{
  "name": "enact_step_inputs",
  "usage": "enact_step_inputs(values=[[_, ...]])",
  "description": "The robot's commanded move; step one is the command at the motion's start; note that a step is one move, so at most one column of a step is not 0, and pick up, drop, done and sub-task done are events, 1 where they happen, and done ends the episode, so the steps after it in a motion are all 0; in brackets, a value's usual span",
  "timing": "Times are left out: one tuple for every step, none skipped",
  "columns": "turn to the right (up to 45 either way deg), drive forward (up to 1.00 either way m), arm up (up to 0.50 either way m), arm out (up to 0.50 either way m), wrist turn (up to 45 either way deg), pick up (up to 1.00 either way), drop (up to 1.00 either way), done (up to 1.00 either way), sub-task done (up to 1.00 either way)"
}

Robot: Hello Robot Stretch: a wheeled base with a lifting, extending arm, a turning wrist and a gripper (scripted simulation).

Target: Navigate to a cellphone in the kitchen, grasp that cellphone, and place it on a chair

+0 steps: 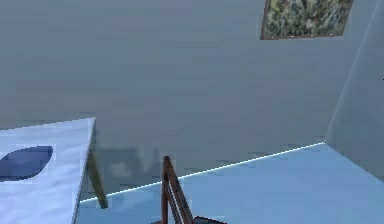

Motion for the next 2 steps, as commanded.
enact_step_inputs(values=[[-42.0, 0.00, 0.00, 0.00, 0.0, 0.00, 0.00, 0.00, 0.00], [42.0, 0.00, 0.00, 0.00, 0.0, 0.00, 0.00, 0.00, 0.00]])
